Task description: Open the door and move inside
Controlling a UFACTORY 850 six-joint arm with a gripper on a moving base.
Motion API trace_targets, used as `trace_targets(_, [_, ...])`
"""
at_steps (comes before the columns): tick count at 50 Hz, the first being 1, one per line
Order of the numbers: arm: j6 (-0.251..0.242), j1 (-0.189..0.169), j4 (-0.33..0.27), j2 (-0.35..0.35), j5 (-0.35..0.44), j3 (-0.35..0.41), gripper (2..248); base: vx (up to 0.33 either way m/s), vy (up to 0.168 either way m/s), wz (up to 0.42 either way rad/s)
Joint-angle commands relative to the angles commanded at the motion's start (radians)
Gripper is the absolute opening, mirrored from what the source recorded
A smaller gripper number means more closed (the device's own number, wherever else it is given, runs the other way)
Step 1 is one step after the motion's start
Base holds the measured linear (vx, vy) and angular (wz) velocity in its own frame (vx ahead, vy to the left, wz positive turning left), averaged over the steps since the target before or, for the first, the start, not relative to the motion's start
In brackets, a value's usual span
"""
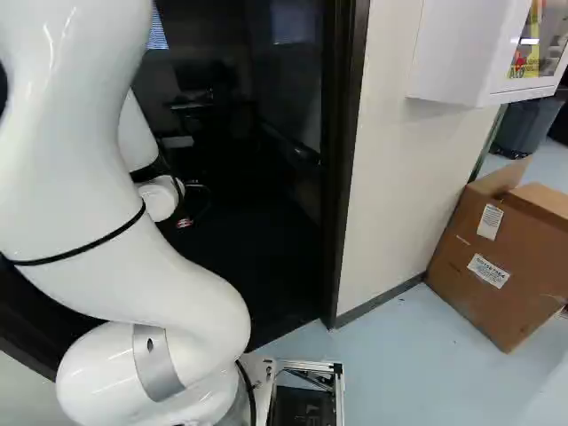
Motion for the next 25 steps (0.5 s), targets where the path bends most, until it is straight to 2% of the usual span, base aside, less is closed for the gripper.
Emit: trace_targets(25, [0.000, -0.077, 0.004, 0.052, 0.000, 0.053, 247, 0.000, 0.000, 0.000])
